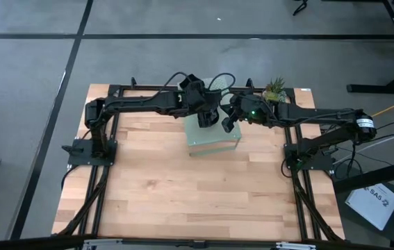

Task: Pick & Place Mini shaped plates
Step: Stack the black square plate on top of the black square plates on the shelf

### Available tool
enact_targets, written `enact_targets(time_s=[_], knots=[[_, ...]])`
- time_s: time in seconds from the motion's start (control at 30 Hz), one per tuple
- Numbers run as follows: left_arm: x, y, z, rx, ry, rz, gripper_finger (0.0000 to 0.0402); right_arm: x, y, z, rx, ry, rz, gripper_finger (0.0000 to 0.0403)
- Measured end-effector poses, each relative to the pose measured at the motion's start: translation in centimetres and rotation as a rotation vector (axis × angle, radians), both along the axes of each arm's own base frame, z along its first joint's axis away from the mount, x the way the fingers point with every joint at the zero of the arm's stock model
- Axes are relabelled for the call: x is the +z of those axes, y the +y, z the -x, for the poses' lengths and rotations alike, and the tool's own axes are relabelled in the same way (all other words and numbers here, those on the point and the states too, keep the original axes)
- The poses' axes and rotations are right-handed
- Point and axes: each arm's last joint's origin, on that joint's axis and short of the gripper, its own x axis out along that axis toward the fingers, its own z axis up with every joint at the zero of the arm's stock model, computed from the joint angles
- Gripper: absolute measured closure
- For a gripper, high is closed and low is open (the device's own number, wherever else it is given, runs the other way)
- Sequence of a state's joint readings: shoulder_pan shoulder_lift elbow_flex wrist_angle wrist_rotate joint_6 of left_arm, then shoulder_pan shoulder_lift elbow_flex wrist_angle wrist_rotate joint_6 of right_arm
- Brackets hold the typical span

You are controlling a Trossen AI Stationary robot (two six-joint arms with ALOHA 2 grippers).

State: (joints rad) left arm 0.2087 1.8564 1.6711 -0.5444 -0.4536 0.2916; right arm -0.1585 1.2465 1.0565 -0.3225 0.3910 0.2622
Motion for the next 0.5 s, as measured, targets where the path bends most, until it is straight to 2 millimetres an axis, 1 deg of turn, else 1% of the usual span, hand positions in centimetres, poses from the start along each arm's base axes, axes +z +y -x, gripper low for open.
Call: enact_targets(time_s=[0.23, 0.4, 0.5], knots=[[0.12, -0.1, -0.15, -0.02, -0.015, 0.001, 0.0397, -0.08, 0.01, 0.06, 0.005, 0.014, 0.003, 0.0397], [-0.69, -0.18, -0.09, -0.034, 0.0, 0.018, 0.039, -0.09, 0.01, 0.06, 0.007, 0.018, 0.006, 0.0385], [-0.84, -0.2, -0.07, -0.045, 0.003, 0.031, 0.0381, -0.09, 0.01, 0.06, 0.006, 0.018, 0.006, 0.0379]])
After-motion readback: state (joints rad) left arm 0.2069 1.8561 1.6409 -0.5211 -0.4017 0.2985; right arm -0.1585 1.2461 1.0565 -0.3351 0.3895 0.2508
